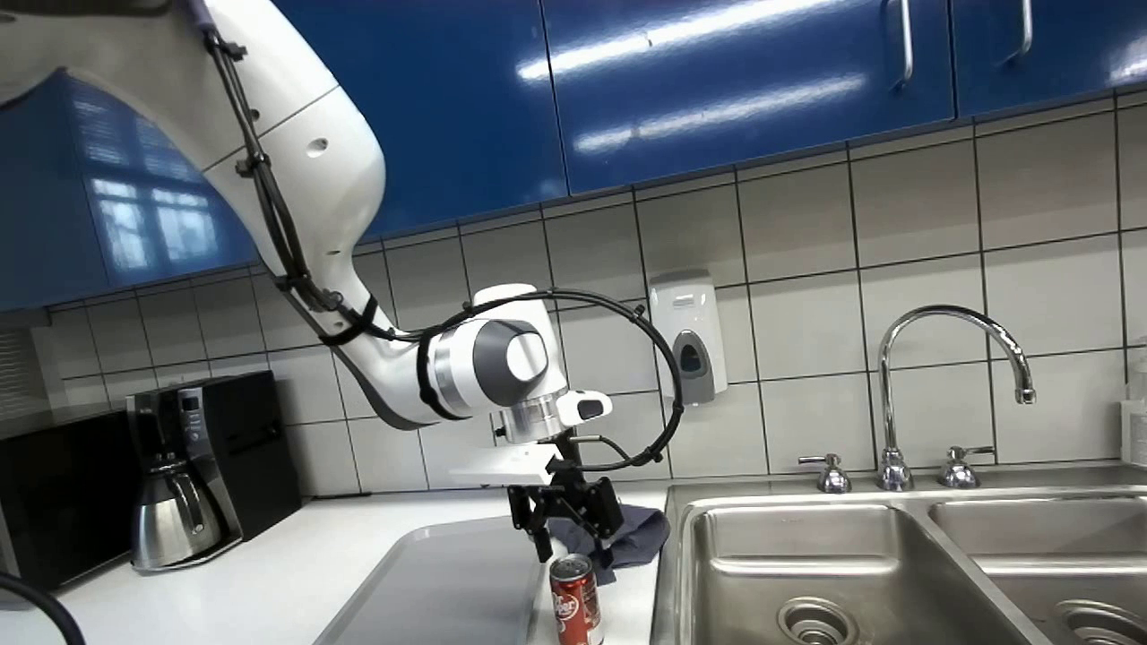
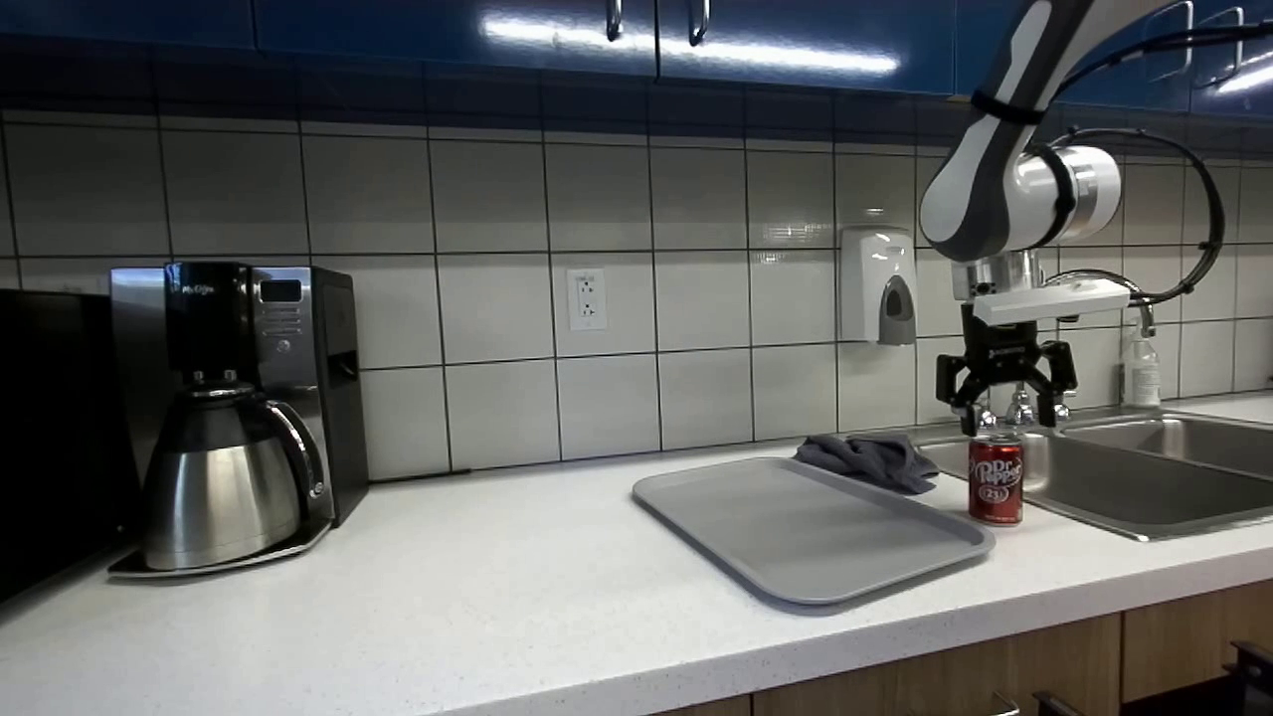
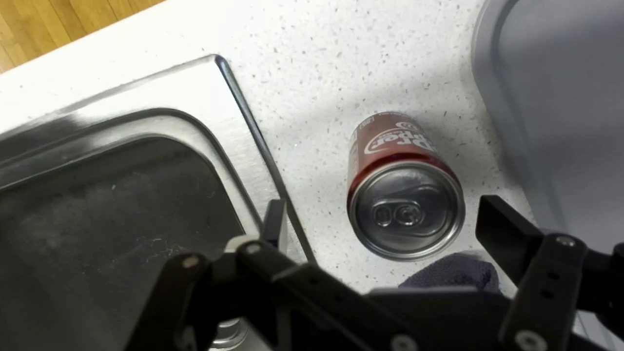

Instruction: Put the red can on the grey tray

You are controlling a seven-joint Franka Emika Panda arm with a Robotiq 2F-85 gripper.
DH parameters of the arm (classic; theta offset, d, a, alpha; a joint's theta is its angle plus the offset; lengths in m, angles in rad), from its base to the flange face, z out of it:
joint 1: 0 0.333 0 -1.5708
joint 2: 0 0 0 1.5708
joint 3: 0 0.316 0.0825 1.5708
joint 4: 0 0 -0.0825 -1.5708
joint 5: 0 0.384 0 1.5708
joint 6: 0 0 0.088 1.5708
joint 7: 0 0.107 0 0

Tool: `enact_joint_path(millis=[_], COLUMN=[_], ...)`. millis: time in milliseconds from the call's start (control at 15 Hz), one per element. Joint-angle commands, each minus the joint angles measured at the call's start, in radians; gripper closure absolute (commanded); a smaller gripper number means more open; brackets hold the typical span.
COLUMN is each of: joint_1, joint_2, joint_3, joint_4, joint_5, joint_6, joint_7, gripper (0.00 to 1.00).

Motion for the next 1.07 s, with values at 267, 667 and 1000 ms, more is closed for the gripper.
enact_joint_path(millis=[267, 667, 1000], joint_1=[0.029, 0.046, 0.059], joint_2=[0.073, 0.114, 0.135], joint_3=[-0.018, -0.026, -0.030], joint_4=[0.053, 0.052, 0.055], joint_5=[-0.014, -0.015, -0.004], joint_6=[0.016, 0.062, 0.074], joint_7=[0.052, 0.088, 0.098], gripper=[0.00, 0.00, 0.00])
